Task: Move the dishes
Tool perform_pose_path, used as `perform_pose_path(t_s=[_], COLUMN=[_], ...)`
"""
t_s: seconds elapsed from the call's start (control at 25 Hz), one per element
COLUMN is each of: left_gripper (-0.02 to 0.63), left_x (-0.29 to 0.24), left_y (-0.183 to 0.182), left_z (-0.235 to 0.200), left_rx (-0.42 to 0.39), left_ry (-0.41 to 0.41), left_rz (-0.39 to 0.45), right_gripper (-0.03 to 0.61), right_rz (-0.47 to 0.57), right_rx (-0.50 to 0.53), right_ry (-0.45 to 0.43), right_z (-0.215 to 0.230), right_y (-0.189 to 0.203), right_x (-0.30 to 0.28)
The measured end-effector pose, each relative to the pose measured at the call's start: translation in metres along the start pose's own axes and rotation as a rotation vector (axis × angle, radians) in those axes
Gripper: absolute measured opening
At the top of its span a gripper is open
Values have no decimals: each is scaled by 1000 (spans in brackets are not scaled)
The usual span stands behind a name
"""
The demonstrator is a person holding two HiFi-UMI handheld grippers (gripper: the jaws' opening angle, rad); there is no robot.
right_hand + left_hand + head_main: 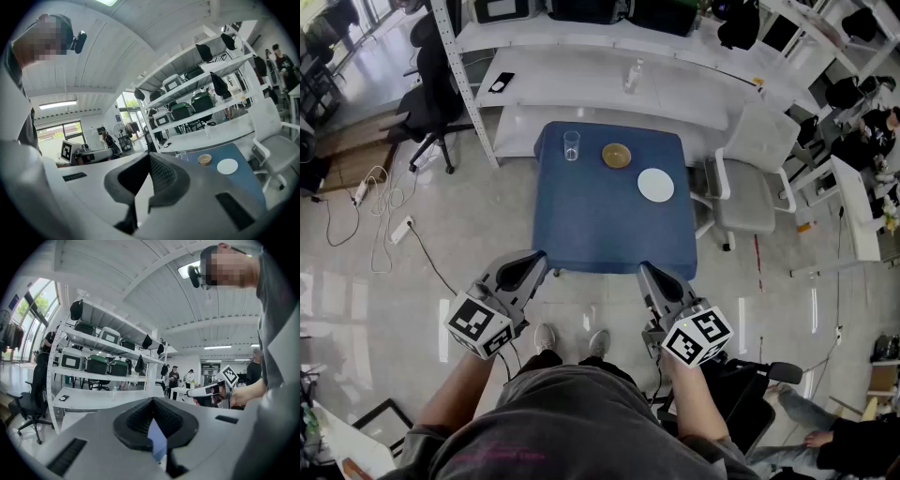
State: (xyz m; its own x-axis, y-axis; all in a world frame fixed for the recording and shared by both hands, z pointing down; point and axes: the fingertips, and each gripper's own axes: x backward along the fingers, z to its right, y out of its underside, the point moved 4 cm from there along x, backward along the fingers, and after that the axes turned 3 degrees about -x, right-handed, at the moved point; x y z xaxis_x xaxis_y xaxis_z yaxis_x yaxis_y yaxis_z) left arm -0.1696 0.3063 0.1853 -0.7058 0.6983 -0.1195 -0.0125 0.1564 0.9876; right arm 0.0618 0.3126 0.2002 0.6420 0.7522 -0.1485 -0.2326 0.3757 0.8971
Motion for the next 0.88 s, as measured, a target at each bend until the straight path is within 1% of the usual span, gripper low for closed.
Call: perform_pose_path(t_s=[0.52, 0.88], left_gripper=[2, 2], left_x=[-12, -35], left_y=[2, 3], left_z=[18, 39], left_rx=[-12, -22], left_ry=[6, 1], left_rz=[-8, -1], right_gripper=[0, 2], right_rz=[6, 18], right_rx=[-1, 11], right_ry=[0, -19], right_z=[13, 30], right_y=[1, -7], right_x=[15, 30])
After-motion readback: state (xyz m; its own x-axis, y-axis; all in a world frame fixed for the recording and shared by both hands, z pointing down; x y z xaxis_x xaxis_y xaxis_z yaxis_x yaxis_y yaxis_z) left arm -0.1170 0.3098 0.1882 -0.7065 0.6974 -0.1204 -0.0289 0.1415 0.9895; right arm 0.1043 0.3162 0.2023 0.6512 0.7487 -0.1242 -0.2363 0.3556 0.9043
